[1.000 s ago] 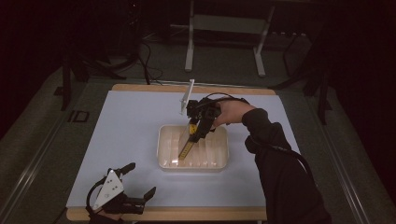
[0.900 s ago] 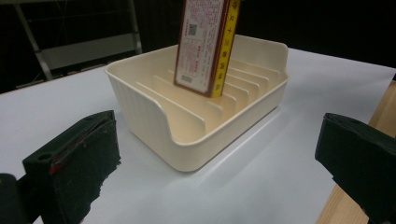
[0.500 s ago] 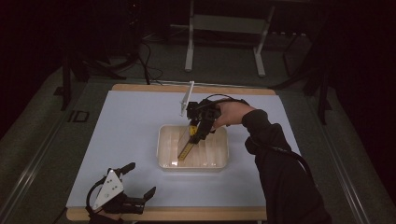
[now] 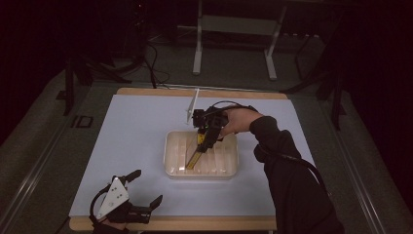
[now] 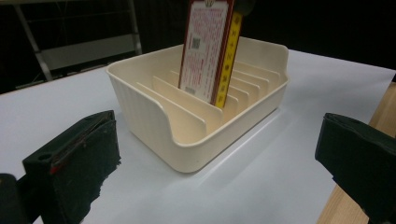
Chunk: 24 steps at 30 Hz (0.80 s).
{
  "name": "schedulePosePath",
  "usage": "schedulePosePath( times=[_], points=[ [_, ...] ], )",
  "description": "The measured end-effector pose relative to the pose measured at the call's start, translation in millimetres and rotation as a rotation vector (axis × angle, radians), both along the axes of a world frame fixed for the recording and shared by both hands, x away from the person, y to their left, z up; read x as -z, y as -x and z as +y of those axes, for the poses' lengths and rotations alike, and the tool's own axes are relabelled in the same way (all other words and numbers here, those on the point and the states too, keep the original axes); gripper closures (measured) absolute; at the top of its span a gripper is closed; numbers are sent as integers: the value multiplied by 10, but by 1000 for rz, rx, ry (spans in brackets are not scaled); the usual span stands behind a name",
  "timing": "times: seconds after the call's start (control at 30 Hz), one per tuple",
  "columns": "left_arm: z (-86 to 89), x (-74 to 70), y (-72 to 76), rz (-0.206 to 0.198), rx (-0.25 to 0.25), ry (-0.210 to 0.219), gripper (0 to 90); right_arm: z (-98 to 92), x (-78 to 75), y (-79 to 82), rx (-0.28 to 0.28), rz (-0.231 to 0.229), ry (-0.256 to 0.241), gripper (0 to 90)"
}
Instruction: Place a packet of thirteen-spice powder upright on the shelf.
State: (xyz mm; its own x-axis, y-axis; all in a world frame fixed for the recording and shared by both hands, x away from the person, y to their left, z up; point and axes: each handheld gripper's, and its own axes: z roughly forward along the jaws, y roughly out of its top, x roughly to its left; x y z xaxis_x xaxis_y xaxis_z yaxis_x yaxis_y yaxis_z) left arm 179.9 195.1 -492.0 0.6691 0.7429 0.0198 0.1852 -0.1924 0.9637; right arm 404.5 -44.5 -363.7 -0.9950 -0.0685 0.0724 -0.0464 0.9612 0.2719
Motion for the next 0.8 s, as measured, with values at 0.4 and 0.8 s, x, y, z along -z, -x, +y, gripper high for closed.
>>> schedulePosePath(
  times=[0.4, 0.8],
  points=[
    [-6, 1, -1, 1, 4, -1, 0, 104, 130, 12, 18, 19, 19, 318],
    [-6, 1, -5, 3, 10, -3, 0, 194, 287, 19, 22, 43, 13, 318]
  ],
)
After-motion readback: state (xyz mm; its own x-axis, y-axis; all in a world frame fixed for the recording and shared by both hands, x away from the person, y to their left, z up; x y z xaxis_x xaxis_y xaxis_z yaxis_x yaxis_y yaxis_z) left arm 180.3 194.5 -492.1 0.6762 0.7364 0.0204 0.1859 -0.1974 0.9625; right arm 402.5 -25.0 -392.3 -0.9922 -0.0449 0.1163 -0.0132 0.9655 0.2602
